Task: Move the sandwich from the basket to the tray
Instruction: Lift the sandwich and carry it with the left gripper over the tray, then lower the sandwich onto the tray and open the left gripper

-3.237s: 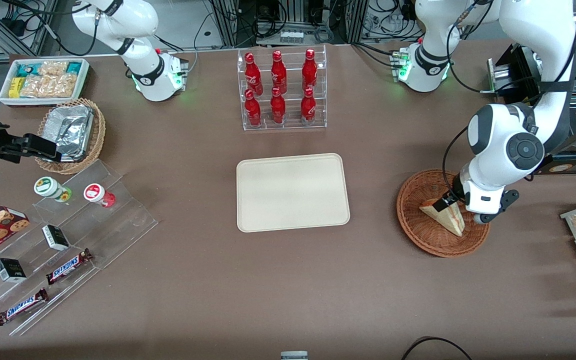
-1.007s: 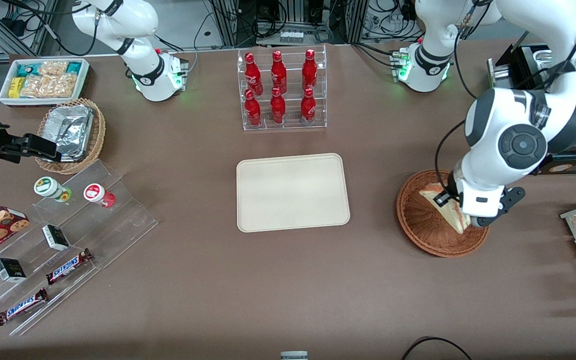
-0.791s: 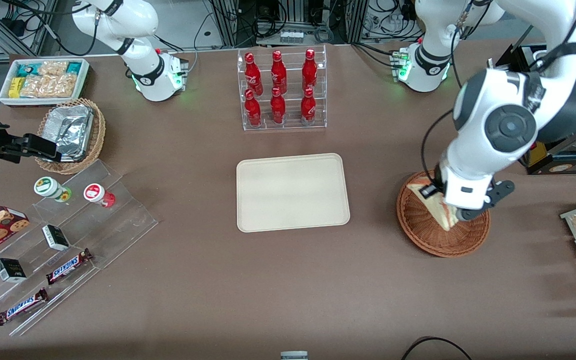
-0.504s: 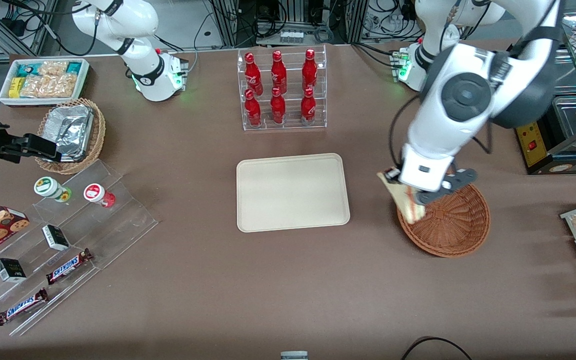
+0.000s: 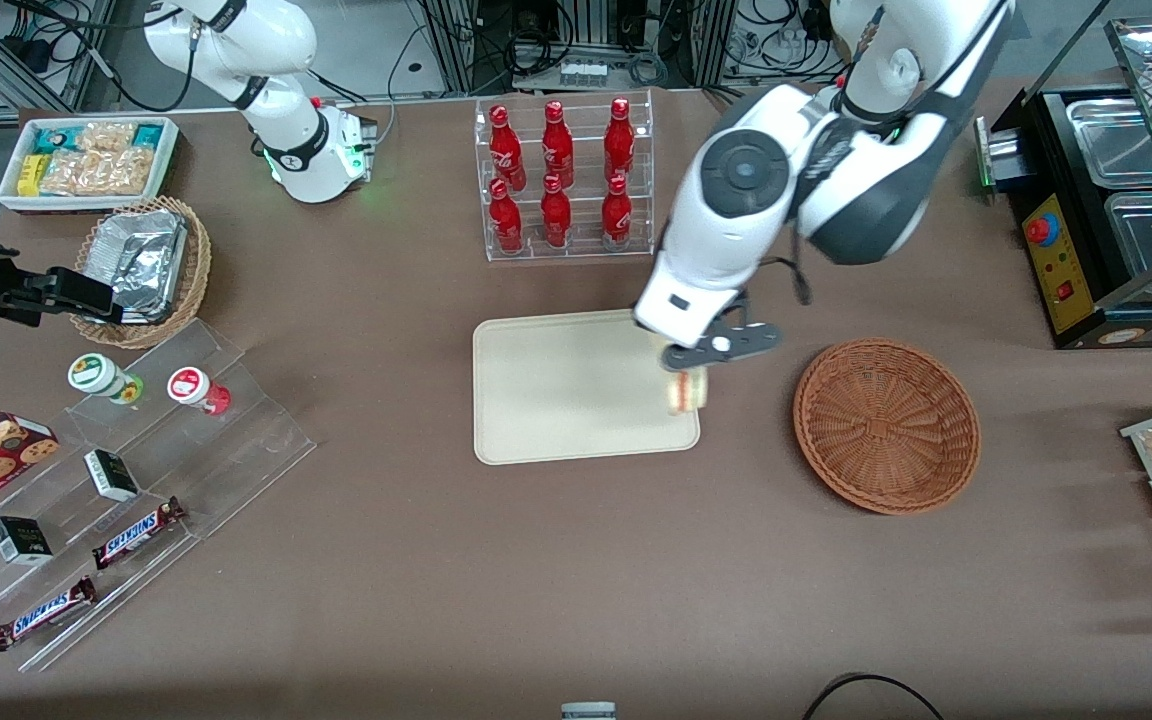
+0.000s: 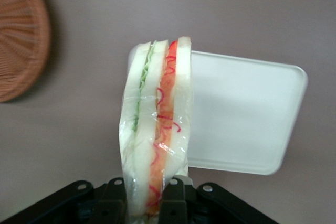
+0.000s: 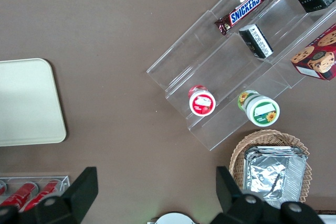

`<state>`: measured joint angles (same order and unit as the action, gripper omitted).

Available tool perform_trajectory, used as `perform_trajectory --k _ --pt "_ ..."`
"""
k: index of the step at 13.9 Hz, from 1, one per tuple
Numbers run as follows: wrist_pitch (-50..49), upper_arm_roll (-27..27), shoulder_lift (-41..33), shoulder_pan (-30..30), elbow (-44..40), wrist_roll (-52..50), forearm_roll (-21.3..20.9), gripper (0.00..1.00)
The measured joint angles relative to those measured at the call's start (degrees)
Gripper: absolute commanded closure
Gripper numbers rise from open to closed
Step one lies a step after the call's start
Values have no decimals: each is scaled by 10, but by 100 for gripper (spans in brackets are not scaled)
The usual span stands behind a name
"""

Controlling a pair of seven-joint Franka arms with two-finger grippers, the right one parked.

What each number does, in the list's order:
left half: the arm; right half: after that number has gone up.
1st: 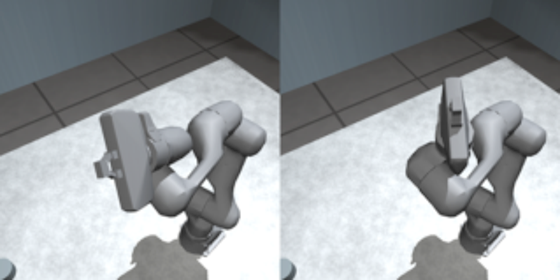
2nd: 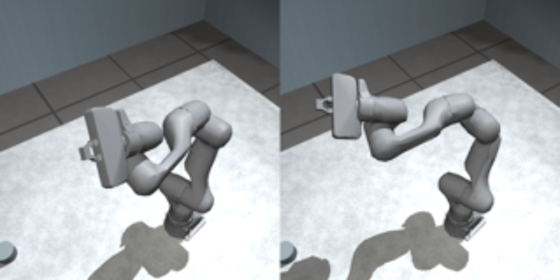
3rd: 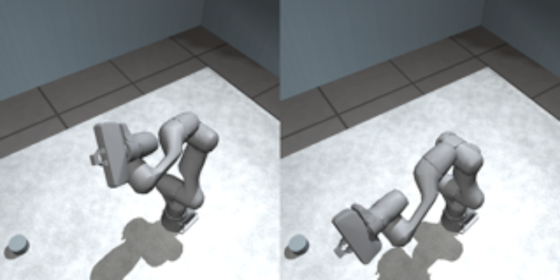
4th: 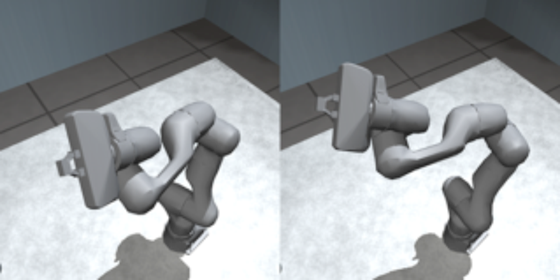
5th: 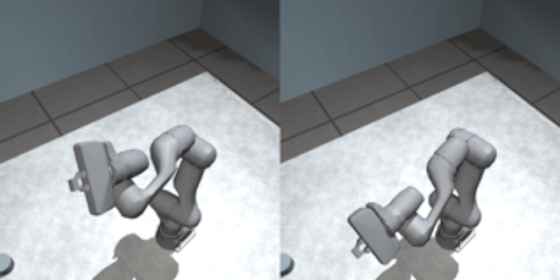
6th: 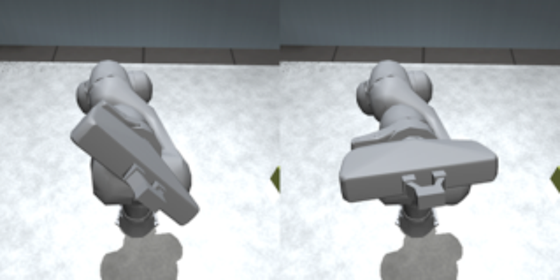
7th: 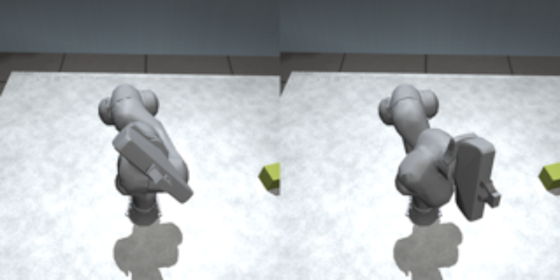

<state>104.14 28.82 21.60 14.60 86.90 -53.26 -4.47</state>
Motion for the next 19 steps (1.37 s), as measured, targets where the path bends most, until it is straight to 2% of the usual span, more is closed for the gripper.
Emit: perform_trajectory --k 6,10,16,17,18,19 --pt "91 1 117 91 -3 -21 -80 100" --pt "118 1 182 106 -6 -67 -145 100" --pt "152 1 228 118 -9 -111 -190 99" --pt "153 1 232 121 -9 -118 -195 63" --pt "153 1 235 123 -9 -123 -198 1" --pt "153 1 237 124 -9 -124 -200 0"
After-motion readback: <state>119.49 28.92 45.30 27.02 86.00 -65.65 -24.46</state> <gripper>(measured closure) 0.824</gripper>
